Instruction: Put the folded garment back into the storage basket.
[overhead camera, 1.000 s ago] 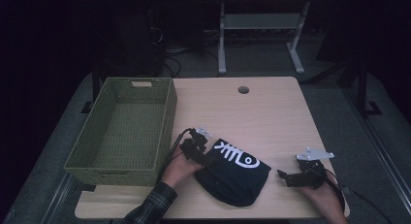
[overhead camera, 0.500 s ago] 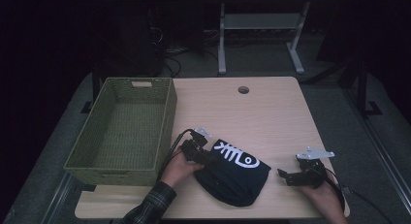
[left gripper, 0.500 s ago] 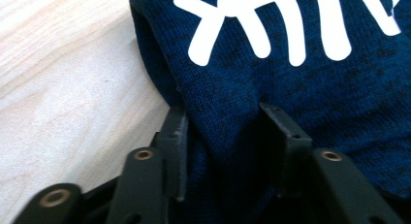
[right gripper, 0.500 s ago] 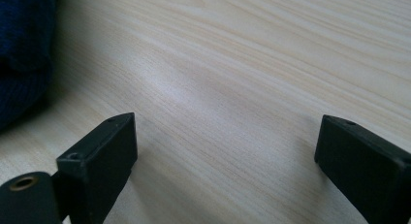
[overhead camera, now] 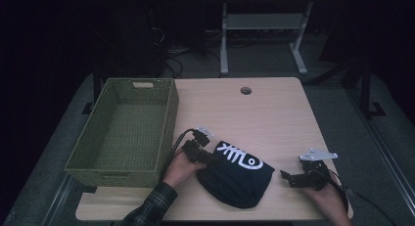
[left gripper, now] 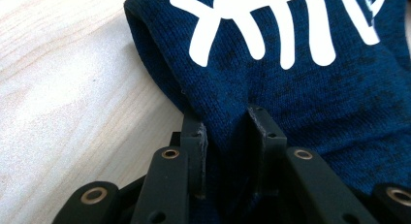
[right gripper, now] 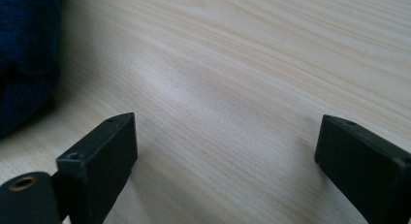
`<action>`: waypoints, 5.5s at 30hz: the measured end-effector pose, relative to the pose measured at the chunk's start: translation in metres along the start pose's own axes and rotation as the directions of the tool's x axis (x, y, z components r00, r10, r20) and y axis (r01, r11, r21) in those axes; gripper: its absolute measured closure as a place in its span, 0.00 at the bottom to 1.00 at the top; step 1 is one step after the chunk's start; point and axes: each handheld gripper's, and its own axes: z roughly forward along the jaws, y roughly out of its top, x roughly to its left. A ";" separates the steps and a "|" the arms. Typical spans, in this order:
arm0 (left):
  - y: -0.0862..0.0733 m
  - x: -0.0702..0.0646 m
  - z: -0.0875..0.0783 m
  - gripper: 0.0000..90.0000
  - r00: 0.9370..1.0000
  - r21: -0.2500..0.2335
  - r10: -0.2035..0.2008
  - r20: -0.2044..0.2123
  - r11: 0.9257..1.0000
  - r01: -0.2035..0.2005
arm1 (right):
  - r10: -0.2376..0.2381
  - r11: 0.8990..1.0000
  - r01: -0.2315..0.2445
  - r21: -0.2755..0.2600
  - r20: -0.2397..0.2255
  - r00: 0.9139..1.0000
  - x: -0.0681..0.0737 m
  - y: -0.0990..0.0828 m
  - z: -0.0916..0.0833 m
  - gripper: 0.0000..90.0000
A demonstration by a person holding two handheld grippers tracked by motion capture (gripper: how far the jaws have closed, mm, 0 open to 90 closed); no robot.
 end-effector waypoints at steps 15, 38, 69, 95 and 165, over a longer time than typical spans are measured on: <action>0.012 -0.022 -0.028 0.80 1.000 -0.045 0.013 0.008 0.999 -0.013 | 0.005 1.000 -0.005 0.003 0.000 1.000 0.000 0.000 0.000 0.09; 0.046 -0.047 -0.085 0.80 0.997 -0.042 0.081 0.005 0.996 -0.081 | 0.007 1.000 -0.007 0.000 0.000 1.000 0.000 0.000 0.000 0.09; 0.054 -0.033 -0.212 0.80 0.999 -0.102 0.014 -0.029 0.995 -0.017 | 0.010 1.000 -0.010 0.000 0.001 1.000 0.001 0.000 0.000 0.09; 0.016 -0.001 -0.323 0.80 0.980 -0.224 -0.138 -0.144 0.969 0.104 | 0.017 1.000 -0.017 0.000 0.006 1.000 0.000 0.000 0.000 0.09; -0.109 0.099 -0.283 0.80 0.877 -0.283 -0.460 -0.140 0.867 0.409 | 0.026 1.000 -0.026 0.001 0.016 1.000 -0.001 0.000 0.000 0.09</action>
